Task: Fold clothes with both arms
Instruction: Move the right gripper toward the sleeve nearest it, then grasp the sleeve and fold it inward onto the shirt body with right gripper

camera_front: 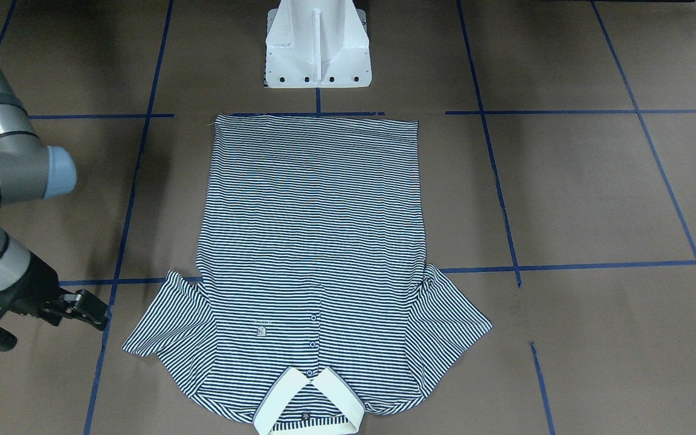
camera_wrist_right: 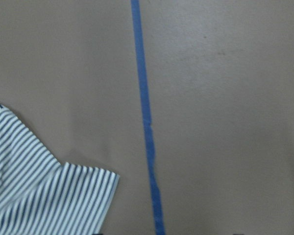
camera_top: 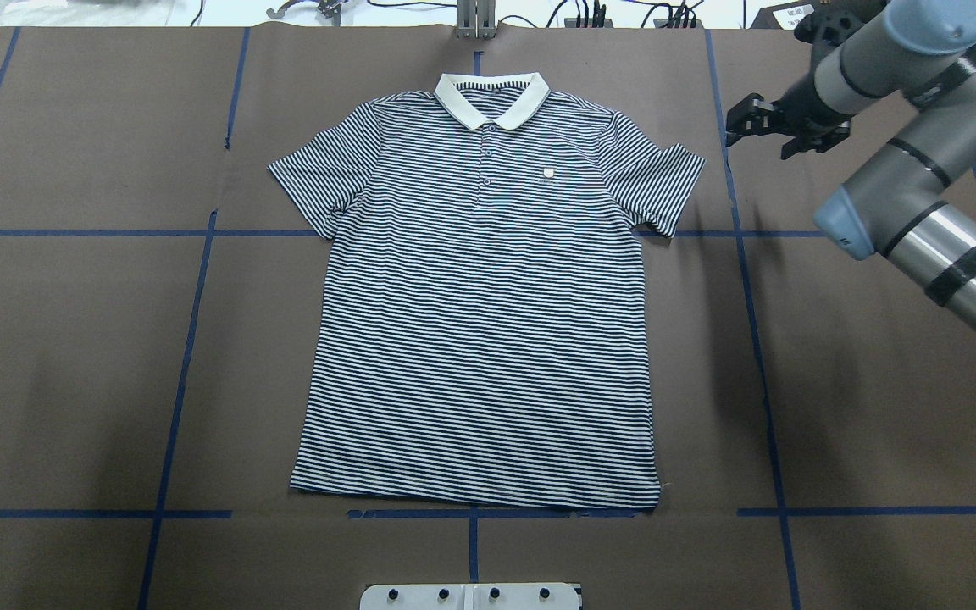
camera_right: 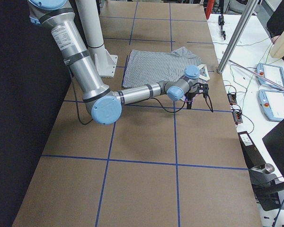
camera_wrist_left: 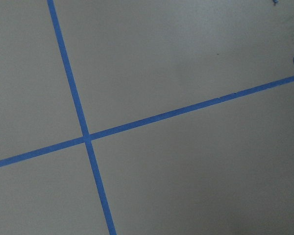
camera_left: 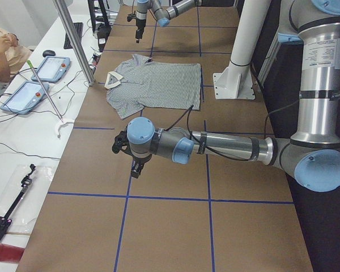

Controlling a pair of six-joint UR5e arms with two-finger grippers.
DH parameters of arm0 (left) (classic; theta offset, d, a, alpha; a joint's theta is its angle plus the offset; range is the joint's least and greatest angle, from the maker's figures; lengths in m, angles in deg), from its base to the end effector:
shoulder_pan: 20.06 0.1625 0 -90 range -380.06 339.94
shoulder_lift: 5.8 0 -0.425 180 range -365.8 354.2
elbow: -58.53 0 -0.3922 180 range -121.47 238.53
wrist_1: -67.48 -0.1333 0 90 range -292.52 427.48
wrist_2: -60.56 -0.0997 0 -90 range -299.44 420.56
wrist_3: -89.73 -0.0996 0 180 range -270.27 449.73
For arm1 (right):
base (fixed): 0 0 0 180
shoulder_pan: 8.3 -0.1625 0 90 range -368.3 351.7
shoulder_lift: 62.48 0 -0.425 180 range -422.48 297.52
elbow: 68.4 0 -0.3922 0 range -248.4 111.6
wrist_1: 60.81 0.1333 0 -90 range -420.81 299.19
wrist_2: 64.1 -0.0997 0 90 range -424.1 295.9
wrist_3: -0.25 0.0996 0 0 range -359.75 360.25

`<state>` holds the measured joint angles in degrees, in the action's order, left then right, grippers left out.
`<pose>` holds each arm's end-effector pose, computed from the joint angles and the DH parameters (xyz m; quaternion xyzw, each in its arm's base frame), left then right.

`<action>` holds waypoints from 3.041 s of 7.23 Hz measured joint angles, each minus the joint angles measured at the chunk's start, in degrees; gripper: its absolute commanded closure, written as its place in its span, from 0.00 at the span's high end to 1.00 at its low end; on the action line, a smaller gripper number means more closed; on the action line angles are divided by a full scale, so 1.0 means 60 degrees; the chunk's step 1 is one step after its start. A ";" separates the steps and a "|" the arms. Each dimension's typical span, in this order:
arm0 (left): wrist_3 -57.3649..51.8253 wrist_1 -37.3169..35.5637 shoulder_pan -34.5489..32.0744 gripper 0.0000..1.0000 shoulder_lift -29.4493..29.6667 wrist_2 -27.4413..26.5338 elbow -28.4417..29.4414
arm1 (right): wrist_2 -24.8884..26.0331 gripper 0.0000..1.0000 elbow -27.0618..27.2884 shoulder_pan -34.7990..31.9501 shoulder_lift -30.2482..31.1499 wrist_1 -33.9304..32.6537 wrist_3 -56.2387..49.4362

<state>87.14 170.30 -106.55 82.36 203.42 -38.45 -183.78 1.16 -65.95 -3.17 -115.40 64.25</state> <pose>-0.0238 -0.4927 0.5786 0.1362 0.4408 0.1164 0.8796 -0.3220 -0.6654 0.4474 0.0742 -0.4369 0.1473 0.8843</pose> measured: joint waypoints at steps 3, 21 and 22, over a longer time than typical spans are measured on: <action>-0.0009 0.0217 0.0001 1.00 -0.0032 -0.0005 -0.0019 | 0.1033 0.59 -0.1198 0.0599 -0.0706 0.0699 0.1028; -0.0016 0.0885 0.0001 1.00 -0.0206 -0.0046 0.0111 | 0.3100 0.00 0.0773 0.2595 -0.1759 -0.0803 0.1682; 0.0007 0.0902 0.0001 1.00 -0.0207 -0.0040 0.0098 | 0.3499 0.00 -0.0049 0.2760 -0.2368 -0.0903 0.1789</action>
<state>87.18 175.71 -106.55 81.12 203.18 -37.86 -162.78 0.87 -49.39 -17.38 -120.82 74.98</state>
